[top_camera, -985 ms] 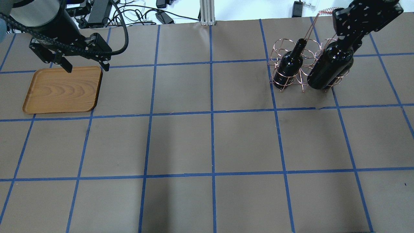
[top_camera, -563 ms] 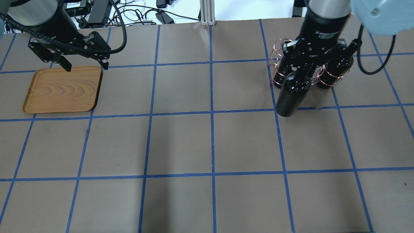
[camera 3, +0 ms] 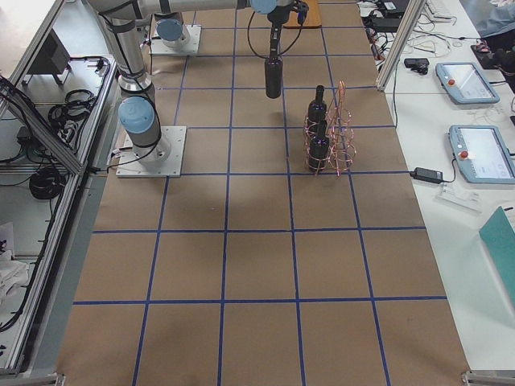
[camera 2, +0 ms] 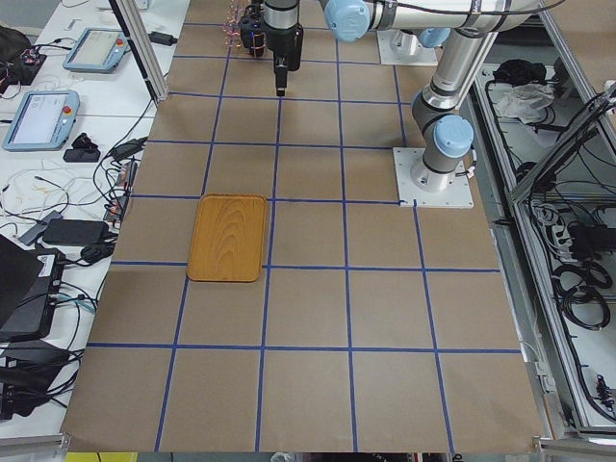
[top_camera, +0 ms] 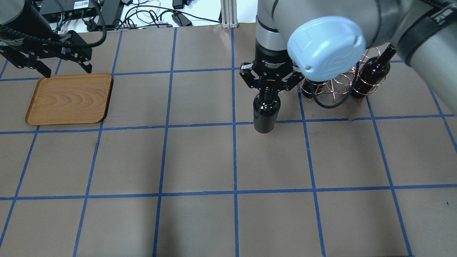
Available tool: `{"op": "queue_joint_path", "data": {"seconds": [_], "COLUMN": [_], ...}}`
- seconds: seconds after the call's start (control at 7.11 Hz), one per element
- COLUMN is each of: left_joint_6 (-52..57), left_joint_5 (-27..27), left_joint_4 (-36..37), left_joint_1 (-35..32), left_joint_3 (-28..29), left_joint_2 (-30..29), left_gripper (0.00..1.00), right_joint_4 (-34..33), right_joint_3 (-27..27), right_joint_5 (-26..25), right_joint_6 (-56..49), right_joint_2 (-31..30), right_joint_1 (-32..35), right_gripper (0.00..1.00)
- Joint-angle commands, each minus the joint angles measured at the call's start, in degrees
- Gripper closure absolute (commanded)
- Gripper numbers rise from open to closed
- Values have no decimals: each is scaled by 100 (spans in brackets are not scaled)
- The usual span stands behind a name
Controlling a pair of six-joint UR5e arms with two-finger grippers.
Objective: Take wine from basket and place on tray
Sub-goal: 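Carry the bottle with the right gripper toward the table center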
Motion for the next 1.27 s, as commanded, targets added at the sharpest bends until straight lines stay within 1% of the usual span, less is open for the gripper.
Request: {"op": "queue_joint_path", "data": {"seconds": [0.0,0.28,0.7,0.84,1.13], "left_joint_6": [-2,16,16,24,24], "left_joint_5": [27,27,63,80,177], "left_joint_4": [0,0,0,0,0], "left_joint_1": [245,499,509,509,509], "left_joint_3": [19,2,-7,-7,-7], "left_joint_2": [18,-43,-52,-43,-52], "left_gripper": [0,0,0,0,0], "right_joint_4": [-363,-425,-452,-487,-470], "right_joint_3": [-219,-553,-581,-581,-555], "right_joint_5": [9,1,-87,8,18], "right_joint_6": [532,857,858,858,815], "right_joint_2": [424,785,961,971,1023], "right_joint_1": [468,987,1059,1068,1068], "right_gripper": [94,94,94,94,94]}}
